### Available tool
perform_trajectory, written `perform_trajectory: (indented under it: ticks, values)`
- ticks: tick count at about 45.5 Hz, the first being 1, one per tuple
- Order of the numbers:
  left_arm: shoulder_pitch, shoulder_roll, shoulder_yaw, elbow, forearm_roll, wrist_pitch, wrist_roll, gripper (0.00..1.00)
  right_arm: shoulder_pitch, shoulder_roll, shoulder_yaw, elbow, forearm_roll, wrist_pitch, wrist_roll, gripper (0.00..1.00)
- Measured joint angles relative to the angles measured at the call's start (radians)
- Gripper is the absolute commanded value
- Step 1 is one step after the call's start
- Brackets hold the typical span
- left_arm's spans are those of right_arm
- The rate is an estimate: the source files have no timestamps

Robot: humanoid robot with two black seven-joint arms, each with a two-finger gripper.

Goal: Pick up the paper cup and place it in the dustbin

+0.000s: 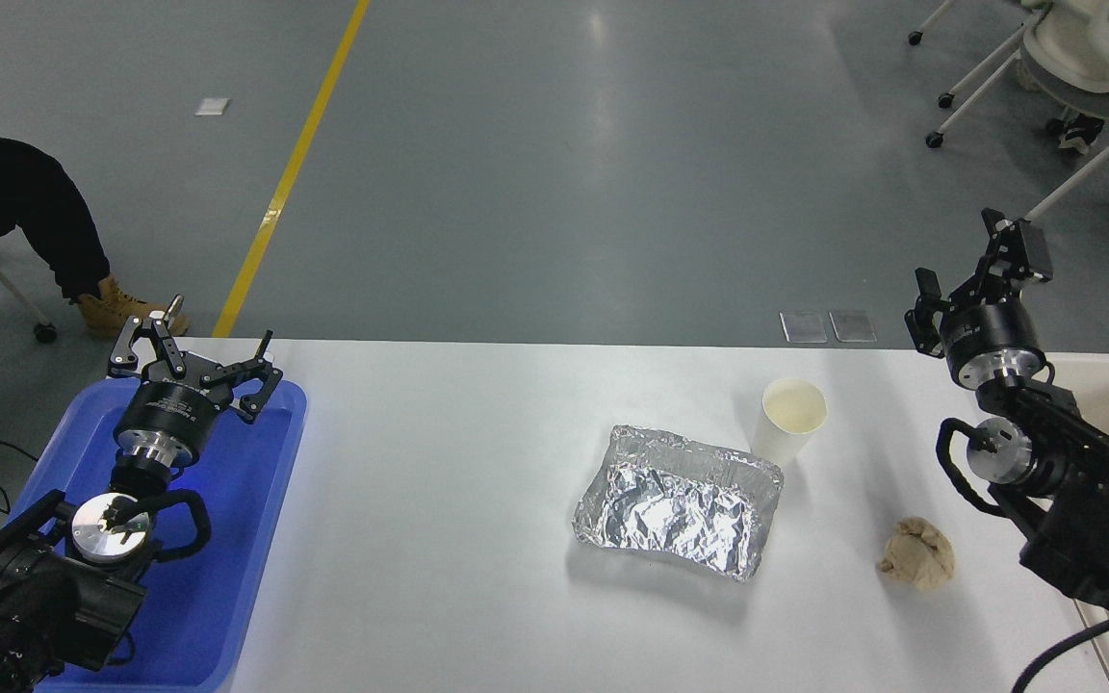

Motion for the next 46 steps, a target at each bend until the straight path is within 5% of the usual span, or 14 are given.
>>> perform_trajectory:
  ticks: [8, 27, 46]
  values:
    - [0.0, 0.0, 0.0, 0.0, 0.0, 0.0, 0.0, 1.0, 0.104, -0.071, -0.227, 0.002, 0.007, -0.003, -0.069, 1.0]
    - [0.0, 0.0, 0.0, 0.0, 0.0, 0.0, 0.0, 1.0, 0.433, -0.156, -0.791, 0.007, -0.072, 0.045, -0.418, 1.0]
    - [0.0, 0.0, 0.0, 0.0, 0.0, 0.0, 0.0, 1.0, 0.806, -0.114, -1.267, 0.185, -0.188, 0.235, -0.509, 1.0]
